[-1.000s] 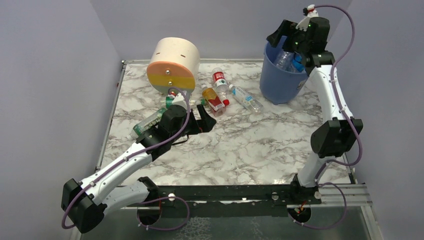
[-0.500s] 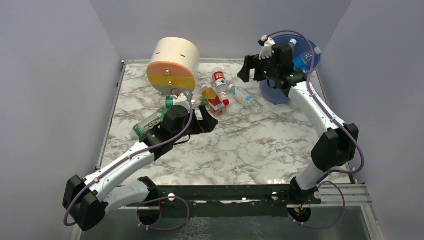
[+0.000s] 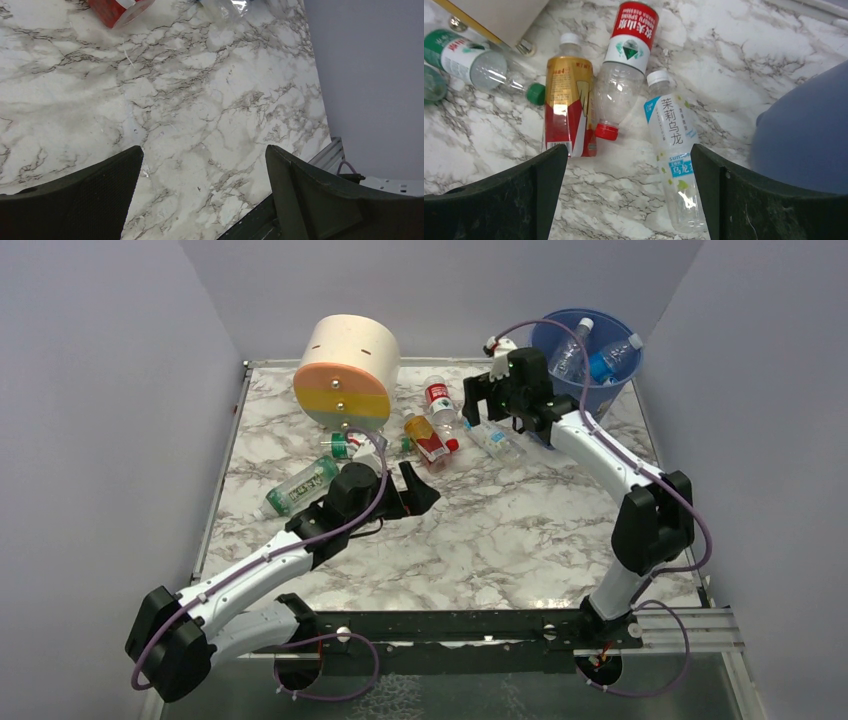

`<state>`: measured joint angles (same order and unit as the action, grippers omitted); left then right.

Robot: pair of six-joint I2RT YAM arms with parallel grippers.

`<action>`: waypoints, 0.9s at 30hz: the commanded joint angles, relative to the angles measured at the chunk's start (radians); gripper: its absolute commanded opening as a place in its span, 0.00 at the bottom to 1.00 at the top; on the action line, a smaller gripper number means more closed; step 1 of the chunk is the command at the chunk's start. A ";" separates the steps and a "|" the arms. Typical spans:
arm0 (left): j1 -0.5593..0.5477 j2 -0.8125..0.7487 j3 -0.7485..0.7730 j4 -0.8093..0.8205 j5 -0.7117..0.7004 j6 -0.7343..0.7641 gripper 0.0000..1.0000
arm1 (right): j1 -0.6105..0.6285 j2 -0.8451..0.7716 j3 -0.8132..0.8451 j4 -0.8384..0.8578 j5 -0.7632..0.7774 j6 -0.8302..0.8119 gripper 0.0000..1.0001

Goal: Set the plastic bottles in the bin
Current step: Pick up the plastic bottle at the center of the board.

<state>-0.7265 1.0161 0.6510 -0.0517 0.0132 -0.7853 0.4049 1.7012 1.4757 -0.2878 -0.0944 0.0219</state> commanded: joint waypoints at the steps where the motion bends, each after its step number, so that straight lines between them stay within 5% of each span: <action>1: 0.002 -0.039 -0.040 0.139 0.091 -0.016 0.99 | 0.021 0.055 -0.031 0.046 0.146 -0.040 0.96; 10: 0.002 -0.018 -0.092 0.286 0.230 -0.003 0.99 | 0.021 0.154 -0.001 0.017 0.180 -0.046 0.97; 27: 0.002 -0.015 -0.076 0.275 0.248 0.026 0.99 | 0.022 0.327 0.081 -0.049 0.294 0.026 0.99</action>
<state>-0.7265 1.0027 0.5697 0.2005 0.2333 -0.7830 0.4282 2.0033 1.5208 -0.3199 0.1383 0.0189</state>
